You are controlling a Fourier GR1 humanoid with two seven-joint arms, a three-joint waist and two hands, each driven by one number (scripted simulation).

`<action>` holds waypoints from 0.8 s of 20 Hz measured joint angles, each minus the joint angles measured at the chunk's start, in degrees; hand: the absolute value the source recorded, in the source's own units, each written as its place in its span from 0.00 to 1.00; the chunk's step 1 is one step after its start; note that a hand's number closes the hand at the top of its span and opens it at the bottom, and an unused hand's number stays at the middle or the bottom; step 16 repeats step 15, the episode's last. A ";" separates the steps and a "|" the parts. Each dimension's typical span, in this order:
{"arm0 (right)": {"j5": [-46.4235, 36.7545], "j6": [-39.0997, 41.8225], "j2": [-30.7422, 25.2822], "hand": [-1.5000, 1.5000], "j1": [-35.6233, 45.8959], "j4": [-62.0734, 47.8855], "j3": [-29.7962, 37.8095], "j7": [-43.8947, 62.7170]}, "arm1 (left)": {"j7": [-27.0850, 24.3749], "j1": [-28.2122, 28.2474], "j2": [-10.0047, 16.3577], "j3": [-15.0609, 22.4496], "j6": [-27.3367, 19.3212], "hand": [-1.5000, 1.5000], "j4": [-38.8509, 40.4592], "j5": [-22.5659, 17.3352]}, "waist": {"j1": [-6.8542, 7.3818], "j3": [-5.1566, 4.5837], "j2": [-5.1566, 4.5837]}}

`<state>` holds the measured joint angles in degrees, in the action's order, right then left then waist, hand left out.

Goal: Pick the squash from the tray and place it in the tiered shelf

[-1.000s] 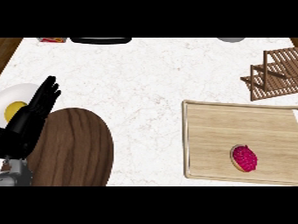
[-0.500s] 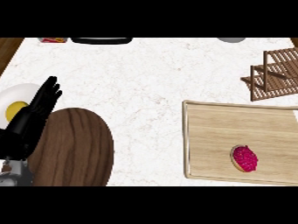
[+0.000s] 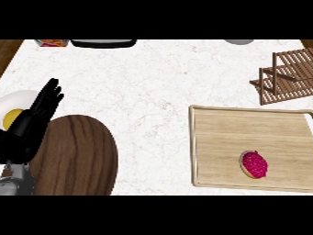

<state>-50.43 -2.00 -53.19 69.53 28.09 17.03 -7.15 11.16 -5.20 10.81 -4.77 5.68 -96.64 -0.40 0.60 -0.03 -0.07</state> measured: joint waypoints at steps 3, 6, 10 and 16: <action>3.87 2.51 -2.21 0.00 2.66 -0.69 4.27 2.67 | -0.36 0.04 0.26 -0.58 0.31 0.50 0.57 -0.37 | -0.16 -0.01 0.09; 8.23 4.84 -5.48 0.00 4.63 -2.61 9.51 6.06 | -1.16 0.57 0.11 -0.69 0.42 0.50 0.87 -0.43 | -0.32 0.02 0.09; 13.58 9.14 -11.51 0.00 4.86 -6.33 16.08 9.35 | -1.28 1.09 -0.40 -0.08 0.02 0.50 0.33 0.23 | -0.64 0.08 0.08; 18.16 17.49 -20.94 0.00 3.31 -10.94 21.48 10.58 | -1.43 0.97 0.20 -0.98 0.48 0.50 0.55 -0.31 | -0.55 0.15 -0.12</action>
